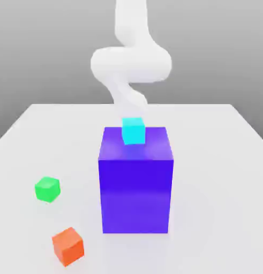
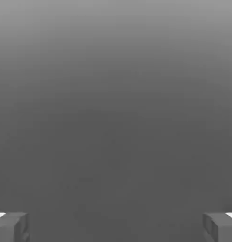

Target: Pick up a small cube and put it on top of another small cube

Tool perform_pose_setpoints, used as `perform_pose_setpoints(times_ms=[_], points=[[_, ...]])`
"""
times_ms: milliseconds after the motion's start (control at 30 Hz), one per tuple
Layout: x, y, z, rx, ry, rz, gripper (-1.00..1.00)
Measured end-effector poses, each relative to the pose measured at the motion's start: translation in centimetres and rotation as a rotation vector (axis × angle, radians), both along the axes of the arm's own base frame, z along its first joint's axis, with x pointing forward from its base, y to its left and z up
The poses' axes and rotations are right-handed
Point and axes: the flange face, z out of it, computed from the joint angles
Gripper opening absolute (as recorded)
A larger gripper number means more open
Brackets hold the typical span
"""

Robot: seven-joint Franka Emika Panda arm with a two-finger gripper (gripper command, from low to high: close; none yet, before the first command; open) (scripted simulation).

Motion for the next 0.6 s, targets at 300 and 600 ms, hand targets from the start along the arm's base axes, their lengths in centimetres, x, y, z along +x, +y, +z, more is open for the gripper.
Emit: perform_pose_setpoints(times_ms=[300, 600], points=[[10.0, 6.6, -8.8, -0.064, 0.186, 0.242, 0.0], [16.3, 15.8, -20.8, -0.154, 0.358, 0.485, 0.0]])
